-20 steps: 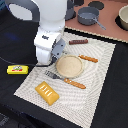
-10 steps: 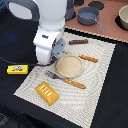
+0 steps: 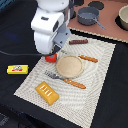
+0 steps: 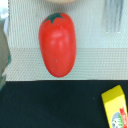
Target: Interact with the objects in diverse but meaningful ways.
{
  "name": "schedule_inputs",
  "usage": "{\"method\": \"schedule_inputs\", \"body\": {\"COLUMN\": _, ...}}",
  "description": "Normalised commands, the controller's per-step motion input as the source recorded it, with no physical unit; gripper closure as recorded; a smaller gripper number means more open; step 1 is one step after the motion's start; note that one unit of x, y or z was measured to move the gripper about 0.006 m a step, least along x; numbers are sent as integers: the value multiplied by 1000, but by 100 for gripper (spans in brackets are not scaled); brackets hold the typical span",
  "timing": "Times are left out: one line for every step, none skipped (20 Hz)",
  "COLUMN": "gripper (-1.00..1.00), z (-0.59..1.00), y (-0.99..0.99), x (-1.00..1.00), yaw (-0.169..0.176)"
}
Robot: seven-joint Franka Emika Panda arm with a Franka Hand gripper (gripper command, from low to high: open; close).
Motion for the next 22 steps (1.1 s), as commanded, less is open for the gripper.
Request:
{"method": "schedule_inputs", "body": {"gripper": -100, "z": 491, "y": -706, "x": 514, "yaw": -4}}
{"method": "schedule_inputs", "body": {"gripper": -100, "z": 457, "y": -714, "x": 483, "yaw": -1}}
{"method": "schedule_inputs", "body": {"gripper": -100, "z": 437, "y": -717, "x": 483, "yaw": -3}}
{"method": "schedule_inputs", "body": {"gripper": -100, "z": 417, "y": -717, "x": 483, "yaw": -4}}
{"method": "schedule_inputs", "body": {"gripper": -100, "z": 391, "y": -720, "x": 480, "yaw": -6}}
{"method": "schedule_inputs", "body": {"gripper": -100, "z": 331, "y": -726, "x": 451, "yaw": -7}}
{"method": "schedule_inputs", "body": {"gripper": -100, "z": 269, "y": -726, "x": 431, "yaw": -10}}
{"method": "schedule_inputs", "body": {"gripper": -100, "z": 191, "y": -717, "x": 400, "yaw": -20}}
{"method": "schedule_inputs", "body": {"gripper": -100, "z": 154, "y": -709, "x": 386, "yaw": -25}}
{"method": "schedule_inputs", "body": {"gripper": -100, "z": 111, "y": -709, "x": 366, "yaw": -30}}
{"method": "schedule_inputs", "body": {"gripper": -100, "z": 97, "y": -714, "x": 354, "yaw": -31}}
{"method": "schedule_inputs", "body": {"gripper": -100, "z": 66, "y": -740, "x": 337, "yaw": -27}}
{"method": "schedule_inputs", "body": {"gripper": -100, "z": 0, "y": -797, "x": 326, "yaw": -10}}
{"method": "schedule_inputs", "body": {"gripper": -100, "z": 0, "y": -814, "x": 343, "yaw": -7}}
{"method": "schedule_inputs", "body": {"gripper": -100, "z": -20, "y": -817, "x": 334, "yaw": -9}}
{"method": "schedule_inputs", "body": {"gripper": -100, "z": -57, "y": -817, "x": 323, "yaw": -14}}
{"method": "schedule_inputs", "body": {"gripper": -100, "z": -66, "y": -817, "x": 320, "yaw": -15}}
{"method": "schedule_inputs", "body": {"gripper": -100, "z": -86, "y": -803, "x": 323, "yaw": -20}}
{"method": "schedule_inputs", "body": {"gripper": -100, "z": -117, "y": -746, "x": 326, "yaw": -43}}
{"method": "schedule_inputs", "body": {"gripper": -100, "z": -106, "y": -706, "x": 369, "yaw": -48}}
{"method": "schedule_inputs", "body": {"gripper": -100, "z": -117, "y": -697, "x": 371, "yaw": -49}}
{"method": "schedule_inputs", "body": {"gripper": -100, "z": -163, "y": -703, "x": 326, "yaw": -49}}
